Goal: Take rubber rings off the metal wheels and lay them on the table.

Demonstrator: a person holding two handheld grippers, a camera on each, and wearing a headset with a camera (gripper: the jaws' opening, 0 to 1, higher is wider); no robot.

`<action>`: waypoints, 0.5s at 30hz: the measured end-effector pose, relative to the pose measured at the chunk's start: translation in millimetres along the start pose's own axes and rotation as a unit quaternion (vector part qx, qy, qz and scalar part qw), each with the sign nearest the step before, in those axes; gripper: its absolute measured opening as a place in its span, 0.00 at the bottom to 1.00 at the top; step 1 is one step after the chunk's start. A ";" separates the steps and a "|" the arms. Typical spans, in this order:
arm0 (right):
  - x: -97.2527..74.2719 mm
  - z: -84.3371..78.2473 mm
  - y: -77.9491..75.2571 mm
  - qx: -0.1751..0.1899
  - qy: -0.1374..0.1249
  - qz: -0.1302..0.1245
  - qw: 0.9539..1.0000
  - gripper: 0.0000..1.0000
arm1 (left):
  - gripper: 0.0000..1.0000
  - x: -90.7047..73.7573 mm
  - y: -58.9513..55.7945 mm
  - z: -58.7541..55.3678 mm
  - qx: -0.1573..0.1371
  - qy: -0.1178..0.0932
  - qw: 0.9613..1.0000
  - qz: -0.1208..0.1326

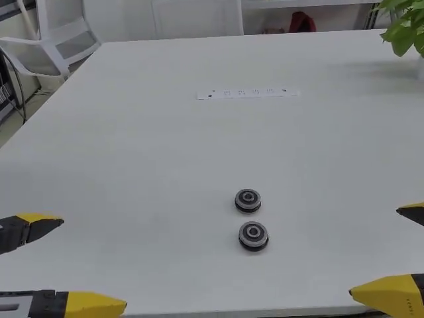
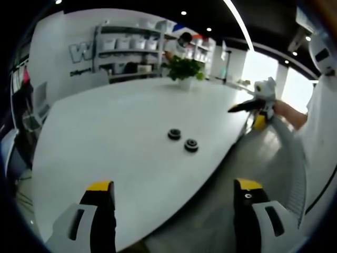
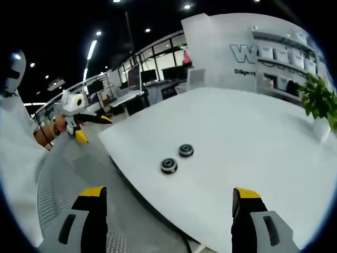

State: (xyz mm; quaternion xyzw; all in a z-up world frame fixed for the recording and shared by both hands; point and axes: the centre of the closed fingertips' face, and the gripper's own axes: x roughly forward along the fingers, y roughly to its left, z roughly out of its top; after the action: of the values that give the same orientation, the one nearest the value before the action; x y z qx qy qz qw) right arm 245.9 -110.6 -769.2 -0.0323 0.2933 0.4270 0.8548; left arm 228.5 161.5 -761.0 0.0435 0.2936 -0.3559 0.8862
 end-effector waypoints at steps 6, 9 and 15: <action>2.9 -1.8 -0.4 -0.004 0.006 0.001 1.000 0.97 | 0.95 2.2 2.1 -3.1 -0.005 0.009 1.000 -0.005; 4.7 -3.4 -0.8 0.006 0.005 0.005 1.000 0.97 | 0.95 3.0 1.3 -4.3 -0.012 0.012 1.000 -0.013; 8.2 -2.7 -1.2 0.019 -0.007 0.016 1.000 0.96 | 0.95 5.0 2.3 -3.2 -0.019 0.011 1.000 -0.021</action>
State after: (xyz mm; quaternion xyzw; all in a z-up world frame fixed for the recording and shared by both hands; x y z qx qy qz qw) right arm 249.3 -106.4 -776.0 -0.0088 0.2959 0.4352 0.8502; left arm 231.4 161.1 -766.7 0.0247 0.3106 -0.3681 0.8760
